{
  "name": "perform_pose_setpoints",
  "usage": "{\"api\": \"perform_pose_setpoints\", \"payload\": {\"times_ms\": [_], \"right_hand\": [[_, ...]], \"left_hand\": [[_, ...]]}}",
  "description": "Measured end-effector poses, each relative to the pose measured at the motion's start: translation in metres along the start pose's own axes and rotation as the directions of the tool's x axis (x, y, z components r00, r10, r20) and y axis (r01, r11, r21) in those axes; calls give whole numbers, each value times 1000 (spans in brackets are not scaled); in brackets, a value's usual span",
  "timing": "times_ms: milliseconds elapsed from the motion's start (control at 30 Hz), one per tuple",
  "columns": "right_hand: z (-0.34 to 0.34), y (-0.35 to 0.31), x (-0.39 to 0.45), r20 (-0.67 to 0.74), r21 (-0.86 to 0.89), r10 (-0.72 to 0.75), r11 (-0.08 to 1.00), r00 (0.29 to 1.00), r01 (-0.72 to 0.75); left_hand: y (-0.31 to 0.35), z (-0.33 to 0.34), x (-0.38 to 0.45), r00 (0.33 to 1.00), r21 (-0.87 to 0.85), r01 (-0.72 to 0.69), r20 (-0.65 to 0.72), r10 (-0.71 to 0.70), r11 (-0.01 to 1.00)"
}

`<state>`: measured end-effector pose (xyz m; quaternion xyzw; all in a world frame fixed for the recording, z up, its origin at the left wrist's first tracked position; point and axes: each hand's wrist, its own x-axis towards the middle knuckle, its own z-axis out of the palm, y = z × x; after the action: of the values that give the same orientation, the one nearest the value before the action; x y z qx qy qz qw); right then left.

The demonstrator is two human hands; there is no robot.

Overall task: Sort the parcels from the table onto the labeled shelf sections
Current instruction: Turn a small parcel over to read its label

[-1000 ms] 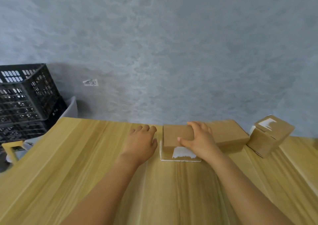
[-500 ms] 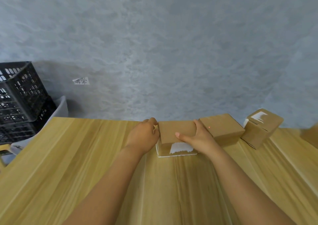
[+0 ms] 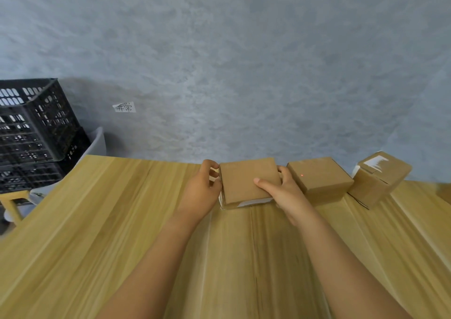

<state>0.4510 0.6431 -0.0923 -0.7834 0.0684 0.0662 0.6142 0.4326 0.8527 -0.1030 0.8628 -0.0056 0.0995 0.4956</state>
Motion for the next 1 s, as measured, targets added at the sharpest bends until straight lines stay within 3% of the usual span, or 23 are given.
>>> {"api": "perform_pose_setpoints", "payload": {"times_ms": [200,333,467,567,667,767,867,1000], "right_hand": [[-3,0,1,119,140,98,984,988,-114],[-10,1,-1,200,199,138,964,970,-178],[-12,-3,-5,100,167,-20,986,995,3],[-7,-13,-12,-13,-14,-224,975,975,223],[-6,-13,-13,-5,-279,-463,852,886,443],[-8,-6,-19,117,-479,-543,702,831,527],[-10,-3,-23,239,-438,-547,677,802,592],[-13,-11,-25,256,-144,-484,837,837,528]], "left_hand": [[1,-5,-2,999,-67,-7,-44,4,998],[0,-18,1,998,69,-53,42,50,996],[-1,-28,8,993,346,-84,102,52,934],[-5,-33,10,997,421,-39,83,4,906],[-12,-35,9,996,451,-9,86,-34,892],[-19,-38,8,995,469,18,82,-64,883],[-25,-44,9,994,469,50,64,-91,882],[-30,-51,11,991,475,87,50,-125,876]]}}
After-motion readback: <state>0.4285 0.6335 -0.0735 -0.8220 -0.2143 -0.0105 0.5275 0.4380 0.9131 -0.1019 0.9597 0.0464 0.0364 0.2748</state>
